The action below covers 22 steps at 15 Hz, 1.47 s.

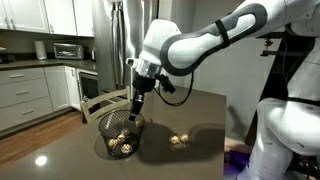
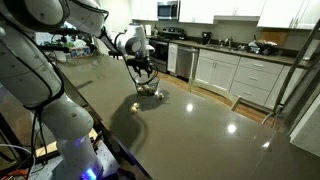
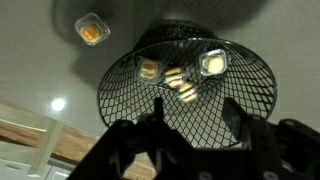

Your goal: Pick up the all candy from the table and put them in the black basket.

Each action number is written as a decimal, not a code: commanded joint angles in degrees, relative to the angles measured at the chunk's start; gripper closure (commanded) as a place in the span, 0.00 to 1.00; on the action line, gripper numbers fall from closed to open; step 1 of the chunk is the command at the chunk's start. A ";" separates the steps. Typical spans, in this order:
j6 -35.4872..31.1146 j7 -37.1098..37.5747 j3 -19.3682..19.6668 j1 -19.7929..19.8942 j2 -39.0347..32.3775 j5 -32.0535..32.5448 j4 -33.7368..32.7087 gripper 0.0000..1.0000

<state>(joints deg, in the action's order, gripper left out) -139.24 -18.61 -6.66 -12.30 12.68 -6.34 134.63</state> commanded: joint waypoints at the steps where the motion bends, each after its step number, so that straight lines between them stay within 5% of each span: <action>1: 1.32 -0.76 0.10 0.16 2.24 1.29 0.82 0.07; 4: 3.03 0.06 0.01 0.53 3.13 2.72 0.76 0.00; 22: 18.91 8.45 1.67 6.24 4.07 11.94 -0.29 0.00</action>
<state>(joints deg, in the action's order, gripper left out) -123.18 -12.60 -5.29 -7.22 16.55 4.03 134.58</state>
